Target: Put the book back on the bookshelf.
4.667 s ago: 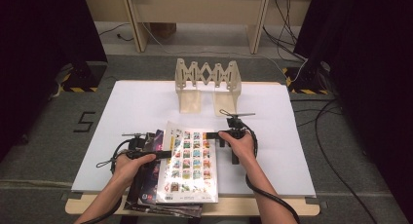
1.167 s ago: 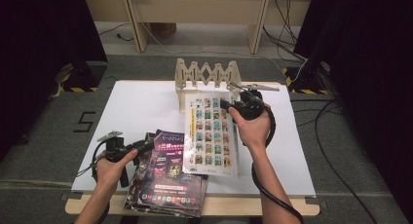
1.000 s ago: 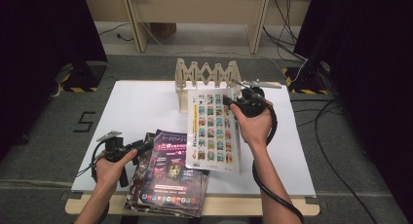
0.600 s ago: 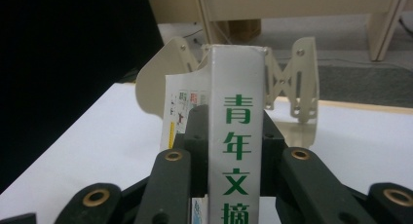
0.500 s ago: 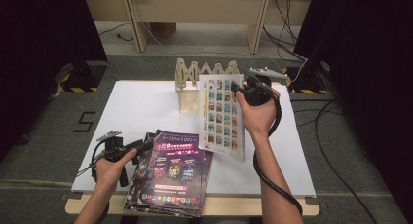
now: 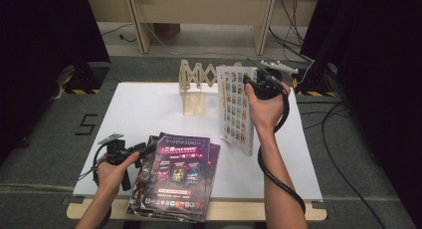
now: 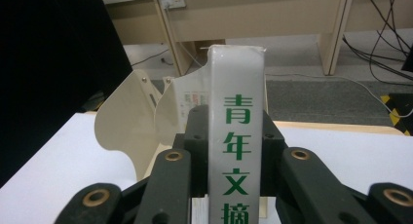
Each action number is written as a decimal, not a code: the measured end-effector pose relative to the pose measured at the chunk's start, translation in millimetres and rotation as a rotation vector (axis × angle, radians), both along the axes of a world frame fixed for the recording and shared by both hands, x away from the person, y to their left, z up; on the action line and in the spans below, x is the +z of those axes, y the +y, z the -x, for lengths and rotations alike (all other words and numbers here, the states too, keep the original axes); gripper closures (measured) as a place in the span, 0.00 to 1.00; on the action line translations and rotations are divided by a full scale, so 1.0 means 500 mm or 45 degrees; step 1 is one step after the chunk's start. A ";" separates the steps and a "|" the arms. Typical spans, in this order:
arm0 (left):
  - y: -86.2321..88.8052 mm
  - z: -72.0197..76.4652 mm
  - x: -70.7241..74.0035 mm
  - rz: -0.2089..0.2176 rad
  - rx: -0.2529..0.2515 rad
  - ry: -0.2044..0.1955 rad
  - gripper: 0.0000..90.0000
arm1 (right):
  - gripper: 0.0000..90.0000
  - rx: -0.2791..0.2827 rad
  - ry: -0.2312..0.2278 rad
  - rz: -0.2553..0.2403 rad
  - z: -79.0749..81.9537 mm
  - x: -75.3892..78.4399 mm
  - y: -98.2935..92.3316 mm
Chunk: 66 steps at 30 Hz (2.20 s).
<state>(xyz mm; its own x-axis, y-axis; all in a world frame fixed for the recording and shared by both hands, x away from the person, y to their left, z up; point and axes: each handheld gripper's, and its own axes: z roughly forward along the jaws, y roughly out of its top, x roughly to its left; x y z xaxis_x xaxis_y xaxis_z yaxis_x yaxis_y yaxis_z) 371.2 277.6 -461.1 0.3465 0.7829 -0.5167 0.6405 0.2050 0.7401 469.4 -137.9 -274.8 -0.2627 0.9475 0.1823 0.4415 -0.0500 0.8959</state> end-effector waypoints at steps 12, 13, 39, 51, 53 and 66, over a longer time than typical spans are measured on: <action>0.001 0.000 -0.003 0.003 -0.003 0.001 0.44 | 0.82 -0.094 -0.029 -0.022 -0.031 0.010 -0.003; 0.001 0.000 -0.003 0.003 -0.003 0.001 0.44 | 0.82 -0.099 -0.034 -0.018 -0.033 0.011 -0.003; 0.003 -0.003 -0.007 0.011 0.000 0.002 0.45 | 0.82 -0.128 -0.079 -0.017 -0.087 0.013 0.029; 0.006 -0.004 -0.008 0.006 0.014 -0.003 0.44 | 0.82 -0.125 -0.098 -0.006 -0.107 0.015 0.034; 0.007 -0.004 -0.009 0.008 0.016 -0.001 0.44 | 0.82 -0.127 -0.101 -0.010 -0.109 0.014 0.035; 0.011 -0.005 -0.012 0.010 0.020 0.004 0.44 | 0.82 -0.128 -0.101 -0.004 -0.126 0.016 0.038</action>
<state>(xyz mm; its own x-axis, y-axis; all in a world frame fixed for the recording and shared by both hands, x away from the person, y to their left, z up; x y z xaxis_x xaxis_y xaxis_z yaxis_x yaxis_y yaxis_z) 373.7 283.3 -467.0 0.3330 0.7840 -0.5238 0.6394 0.2206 0.7366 532.6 -118.8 -266.9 -0.1803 0.9692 0.1677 0.3618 -0.0932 0.9276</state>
